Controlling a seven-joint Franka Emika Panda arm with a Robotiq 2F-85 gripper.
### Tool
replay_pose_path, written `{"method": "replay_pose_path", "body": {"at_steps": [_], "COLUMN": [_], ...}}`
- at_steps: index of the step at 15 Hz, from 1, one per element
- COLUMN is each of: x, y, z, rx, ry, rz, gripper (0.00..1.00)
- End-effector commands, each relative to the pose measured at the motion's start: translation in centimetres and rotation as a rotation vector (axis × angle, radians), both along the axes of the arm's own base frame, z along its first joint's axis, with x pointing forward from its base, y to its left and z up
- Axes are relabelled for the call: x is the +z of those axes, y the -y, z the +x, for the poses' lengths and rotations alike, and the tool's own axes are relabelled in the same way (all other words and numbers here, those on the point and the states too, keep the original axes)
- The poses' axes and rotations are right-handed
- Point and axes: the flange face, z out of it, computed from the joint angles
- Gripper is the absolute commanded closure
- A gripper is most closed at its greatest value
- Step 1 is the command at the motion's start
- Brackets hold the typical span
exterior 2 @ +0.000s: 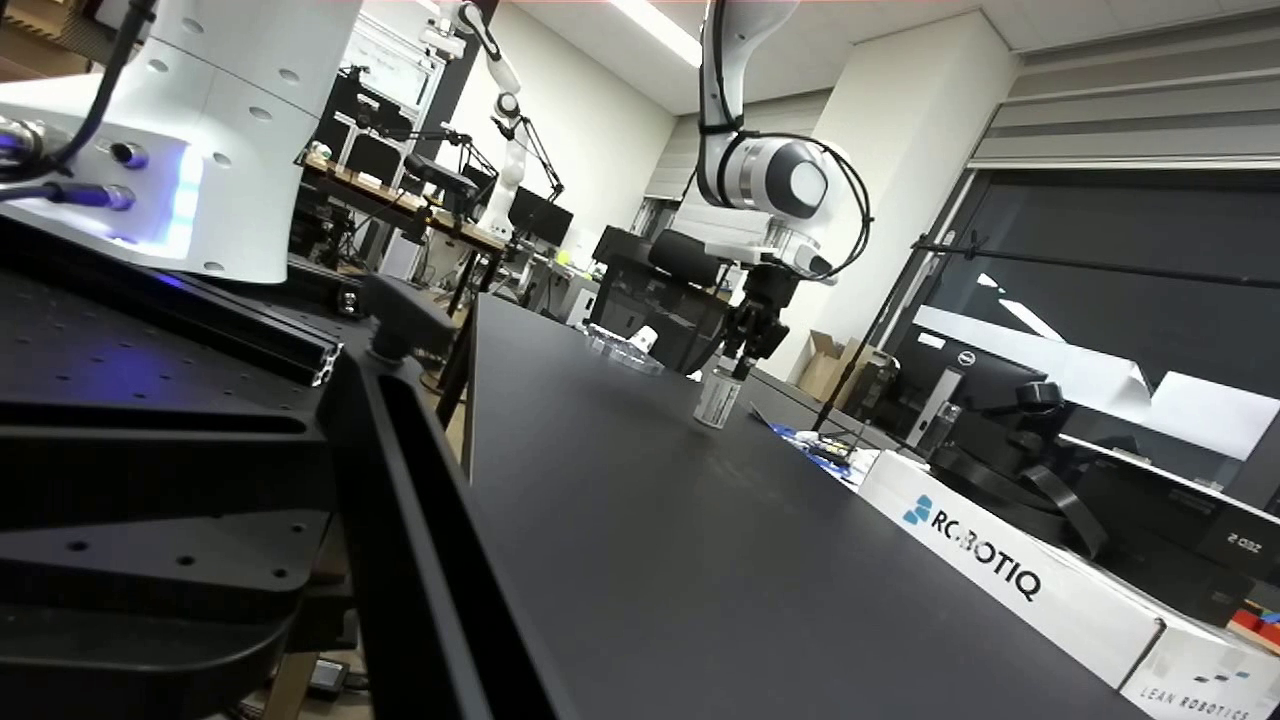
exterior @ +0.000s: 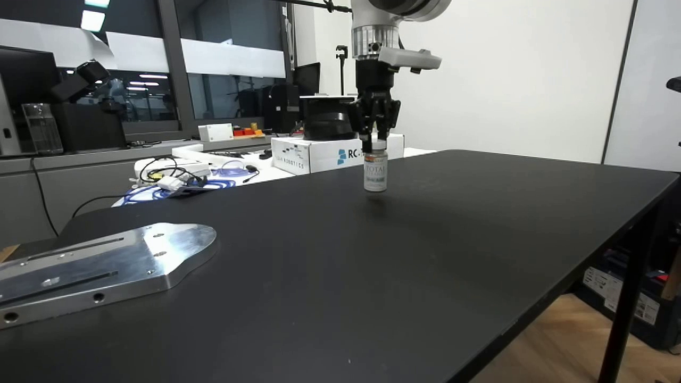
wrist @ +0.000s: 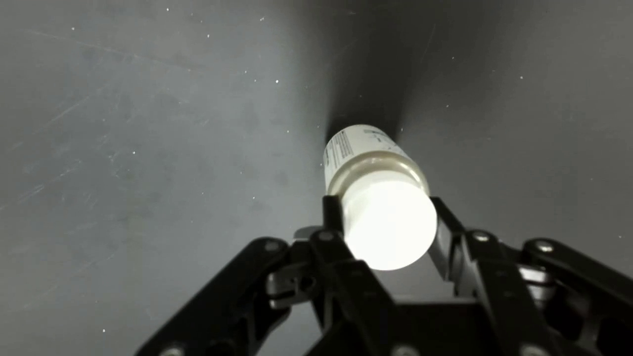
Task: Pick up the container from the table and move it forward.
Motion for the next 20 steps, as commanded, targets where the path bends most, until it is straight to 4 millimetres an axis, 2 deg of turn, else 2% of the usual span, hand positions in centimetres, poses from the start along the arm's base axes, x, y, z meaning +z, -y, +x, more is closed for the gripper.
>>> {"method": "replay_pose_path", "body": {"at_steps": [1, 2, 3, 4, 8, 10, 15, 16, 18, 20], "x": [-0.1, -0.2, -0.3, -0.3, 1.1, 2.5, 6.5, 4.8, 5.4, 4.8], "y": [0.1, 0.2, 0.2, 0.2, 0.3, 0.2, 0.3, -0.1, -0.1, -0.1], "z": [1.0, 1.0, 1.1, 1.1, 0.9, 0.6, -0.9, 0.6, 0.5, 0.5], "rx": [-0.019, -0.02, -0.027, -0.023, -0.031, -0.029, -0.032, -0.019, -0.018, -0.017], "ry": [-0.011, -0.012, -0.016, -0.018, -0.006, 0.013, 0.045, 0.055, 0.061, 0.055], "rz": [0.017, 0.017, 0.021, 0.026, 0.029, 0.035, 0.037, 0.034, 0.035, 0.034], "gripper": [0.81, 0.81, 0.4, 0.31, 0.04, 0.0, 0.0, 0.0, 0.01, 0.0]}}
